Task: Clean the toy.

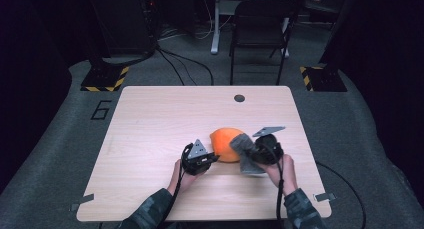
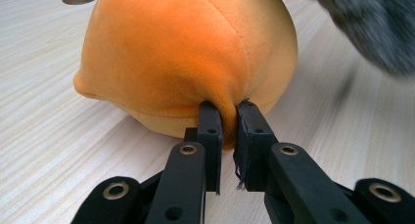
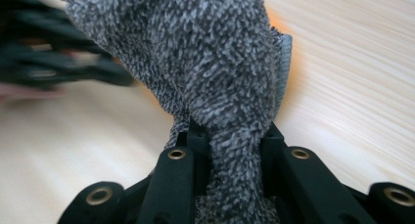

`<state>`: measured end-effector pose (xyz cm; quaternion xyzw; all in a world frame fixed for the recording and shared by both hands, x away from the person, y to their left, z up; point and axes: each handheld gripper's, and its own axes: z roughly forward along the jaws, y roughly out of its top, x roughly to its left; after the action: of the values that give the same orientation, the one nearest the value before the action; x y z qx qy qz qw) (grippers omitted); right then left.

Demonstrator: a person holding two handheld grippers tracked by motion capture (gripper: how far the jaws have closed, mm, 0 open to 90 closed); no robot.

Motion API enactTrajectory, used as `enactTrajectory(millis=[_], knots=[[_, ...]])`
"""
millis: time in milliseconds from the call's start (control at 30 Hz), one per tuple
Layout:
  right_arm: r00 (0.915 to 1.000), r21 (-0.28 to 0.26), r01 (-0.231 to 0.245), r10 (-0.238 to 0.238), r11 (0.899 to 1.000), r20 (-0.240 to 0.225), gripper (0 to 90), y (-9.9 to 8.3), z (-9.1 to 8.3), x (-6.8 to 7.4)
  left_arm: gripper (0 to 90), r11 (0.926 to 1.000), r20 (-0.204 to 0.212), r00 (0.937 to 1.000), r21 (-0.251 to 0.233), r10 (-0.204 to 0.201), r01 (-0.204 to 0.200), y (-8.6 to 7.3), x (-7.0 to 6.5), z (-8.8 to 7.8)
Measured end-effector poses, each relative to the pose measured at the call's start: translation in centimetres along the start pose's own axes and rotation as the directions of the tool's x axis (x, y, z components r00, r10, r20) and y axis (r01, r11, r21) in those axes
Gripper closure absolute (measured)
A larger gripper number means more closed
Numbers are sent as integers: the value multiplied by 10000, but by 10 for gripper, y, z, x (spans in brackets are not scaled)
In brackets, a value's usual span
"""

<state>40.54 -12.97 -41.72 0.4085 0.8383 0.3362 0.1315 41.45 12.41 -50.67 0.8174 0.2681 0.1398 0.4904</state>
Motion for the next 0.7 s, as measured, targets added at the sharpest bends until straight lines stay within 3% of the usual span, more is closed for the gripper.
enactTrajectory(millis=[100,167,233,467,700], knots=[[9962,265,610,-592,9978,-633,747,5,16,27,818,10000,15,10000,-14,1,-1,0,-1,0],[9931,462,931,-894,9946,-763,745,8,32,40,819,9999,30,9999,-18,103,-103,0,0,0],[9931,582,1006,-967,9932,-658,745,9,42,44,819,9999,9,9999,20,108,-108,0,1,0],[9948,825,813,-757,9933,-688,746,6,41,34,820,9999,102,9998,17,163,-163,0,1,1],[9990,1255,135,-80,9920,-439,742,-5,32,5,820,9999,115,9998,13,156,-156,0,4,1]])
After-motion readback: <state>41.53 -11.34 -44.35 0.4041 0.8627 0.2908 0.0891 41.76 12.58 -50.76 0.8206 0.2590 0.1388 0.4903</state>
